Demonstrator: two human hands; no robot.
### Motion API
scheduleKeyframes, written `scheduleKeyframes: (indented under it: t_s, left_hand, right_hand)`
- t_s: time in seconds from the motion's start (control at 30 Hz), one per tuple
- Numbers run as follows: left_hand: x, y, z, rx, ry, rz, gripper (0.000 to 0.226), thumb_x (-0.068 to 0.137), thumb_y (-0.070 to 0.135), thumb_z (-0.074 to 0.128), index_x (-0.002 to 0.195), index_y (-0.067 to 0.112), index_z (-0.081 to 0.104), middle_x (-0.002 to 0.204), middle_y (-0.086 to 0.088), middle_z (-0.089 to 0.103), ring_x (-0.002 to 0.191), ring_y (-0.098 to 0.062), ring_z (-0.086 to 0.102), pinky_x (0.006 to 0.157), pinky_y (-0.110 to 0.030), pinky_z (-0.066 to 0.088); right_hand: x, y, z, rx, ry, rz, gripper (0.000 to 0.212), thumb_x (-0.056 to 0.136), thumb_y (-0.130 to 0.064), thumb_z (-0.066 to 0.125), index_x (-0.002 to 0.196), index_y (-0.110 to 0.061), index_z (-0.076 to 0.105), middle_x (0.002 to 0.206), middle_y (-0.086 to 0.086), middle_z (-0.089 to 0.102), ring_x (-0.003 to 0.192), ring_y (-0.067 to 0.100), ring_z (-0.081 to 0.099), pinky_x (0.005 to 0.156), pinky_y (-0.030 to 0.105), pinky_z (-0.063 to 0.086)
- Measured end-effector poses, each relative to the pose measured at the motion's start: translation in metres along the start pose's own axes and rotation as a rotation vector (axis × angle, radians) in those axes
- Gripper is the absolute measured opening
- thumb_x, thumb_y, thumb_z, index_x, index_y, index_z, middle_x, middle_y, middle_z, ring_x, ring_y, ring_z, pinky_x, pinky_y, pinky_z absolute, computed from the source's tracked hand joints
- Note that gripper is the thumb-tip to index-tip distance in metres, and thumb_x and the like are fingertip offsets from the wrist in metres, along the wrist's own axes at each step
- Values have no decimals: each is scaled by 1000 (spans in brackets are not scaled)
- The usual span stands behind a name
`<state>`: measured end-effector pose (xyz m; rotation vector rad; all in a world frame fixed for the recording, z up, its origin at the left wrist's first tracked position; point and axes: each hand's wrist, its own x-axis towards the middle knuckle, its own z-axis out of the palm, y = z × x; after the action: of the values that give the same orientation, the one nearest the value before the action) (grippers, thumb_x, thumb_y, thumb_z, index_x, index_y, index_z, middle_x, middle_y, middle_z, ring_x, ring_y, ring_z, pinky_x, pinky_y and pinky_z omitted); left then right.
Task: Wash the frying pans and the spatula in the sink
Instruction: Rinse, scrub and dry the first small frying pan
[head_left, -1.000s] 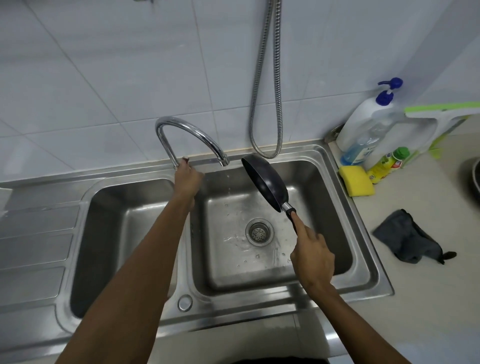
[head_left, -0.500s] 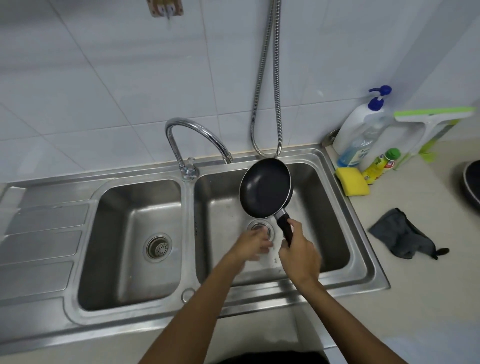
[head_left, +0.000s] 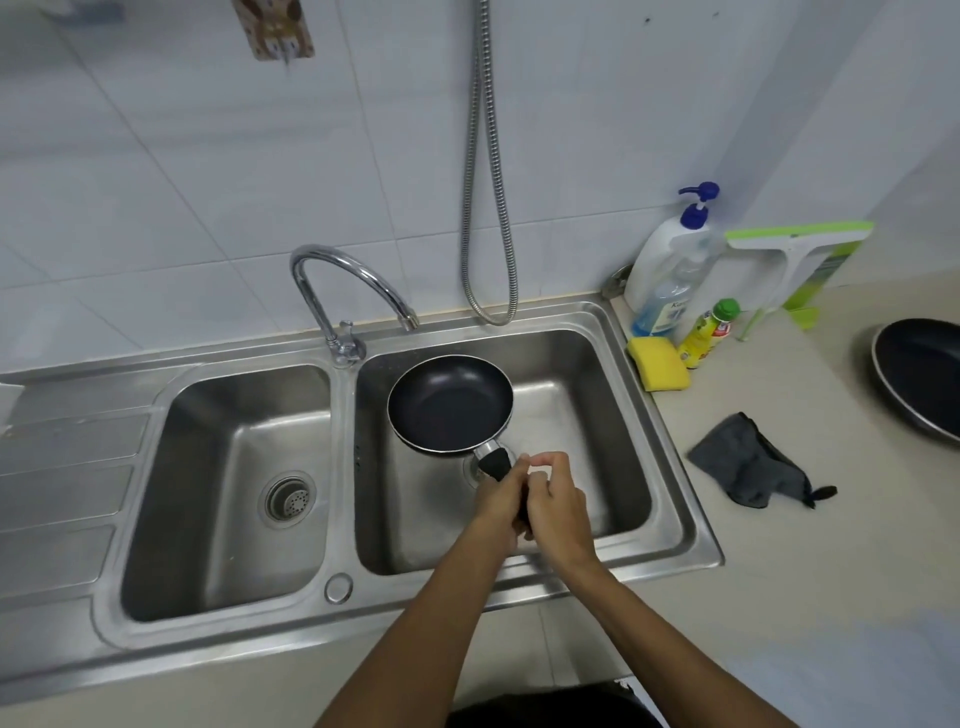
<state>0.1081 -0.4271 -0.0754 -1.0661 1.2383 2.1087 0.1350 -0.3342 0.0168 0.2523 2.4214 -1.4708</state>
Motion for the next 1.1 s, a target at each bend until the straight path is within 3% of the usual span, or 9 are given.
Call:
scheduleKeyframes:
  t_s: [0.13, 0.2, 0.27, 0.37, 0.47, 0.6, 0.8, 0.97, 1.1]
  left_hand:
    - [-55, 27, 36, -108, 47, 72, 20, 91, 33, 72, 87, 15, 64, 81, -9, 74, 78, -24, 71, 73, -39, 57]
    - [-58, 28, 42, -113, 54, 90, 15, 99, 29, 63, 89, 19, 57, 89, -8, 73, 87, -23, 69, 84, -40, 54]
    - [-59, 25, 44, -116, 46, 82, 16, 98, 30, 64, 97, 16, 56, 89, -8, 73, 82, -20, 70, 74, -35, 56]
    - [-59, 20, 49, -128, 22, 24, 24, 95, 31, 67, 102, 11, 58, 71, -2, 73, 50, -7, 61, 43, -20, 49]
    - [-62, 18, 52, -167, 34, 4, 20, 93, 27, 70, 92, 12, 58, 71, -2, 69, 41, -2, 50, 35, -16, 40]
    - [-62, 15, 45, -100, 60, 26, 31, 92, 29, 72, 76, 14, 51, 57, 5, 49, 40, -3, 40, 36, -16, 34]
    - [-68, 24, 26, 10, 60, 46, 45, 88, 42, 74, 62, 16, 48, 53, 4, 38, 41, -5, 34, 37, -17, 31]
    - [-73, 32, 10, 91, 11, 58, 48, 90, 41, 73, 56, 18, 47, 53, 2, 35, 41, -7, 32, 36, -18, 30]
    - [-88, 41, 2, 190, -55, 85, 43, 94, 35, 67, 60, 18, 47, 53, 2, 38, 43, -9, 31, 38, -20, 28]
  right_hand:
    - [15, 3, -41, -200, -3, -129, 15, 101, -48, 38, 107, -42, 50, 94, -5, 73, 86, 20, 70, 78, 44, 59]
    - [30, 16, -79, -447, 95, -288, 22, 103, -44, 38, 115, -34, 53, 100, 1, 73, 90, 26, 69, 77, 43, 57]
    - [53, 43, -124, -702, 227, -403, 33, 102, -38, 40, 125, -21, 57, 116, 9, 70, 103, 33, 67, 83, 47, 55]
    - [81, 89, -188, -974, 333, -223, 49, 98, -44, 50, 141, -22, 54, 151, 10, 50, 134, 44, 46, 102, 64, 39]
    - [91, 126, -227, -1096, 198, -59, 61, 98, -66, 42, 152, -39, 39, 164, 4, 32, 145, 46, 27, 106, 71, 27]
    - [97, 146, -235, -986, 25, 41, 58, 101, -61, 38, 156, -47, 25, 169, 1, 17, 152, 42, 14, 114, 69, 21]
    - [106, 139, -212, -644, 247, -183, 44, 89, 4, 62, 131, -10, 66, 134, 21, 63, 117, 45, 61, 99, 55, 51]
    - [92, 34, -139, -311, 133, -440, 37, 99, -8, 58, 134, -15, 63, 137, 5, 63, 123, 22, 58, 107, 39, 46]
    - [92, -20, -61, -467, -158, -570, 40, 106, -33, 48, 144, -21, 55, 151, 5, 50, 139, 23, 43, 118, 37, 31]
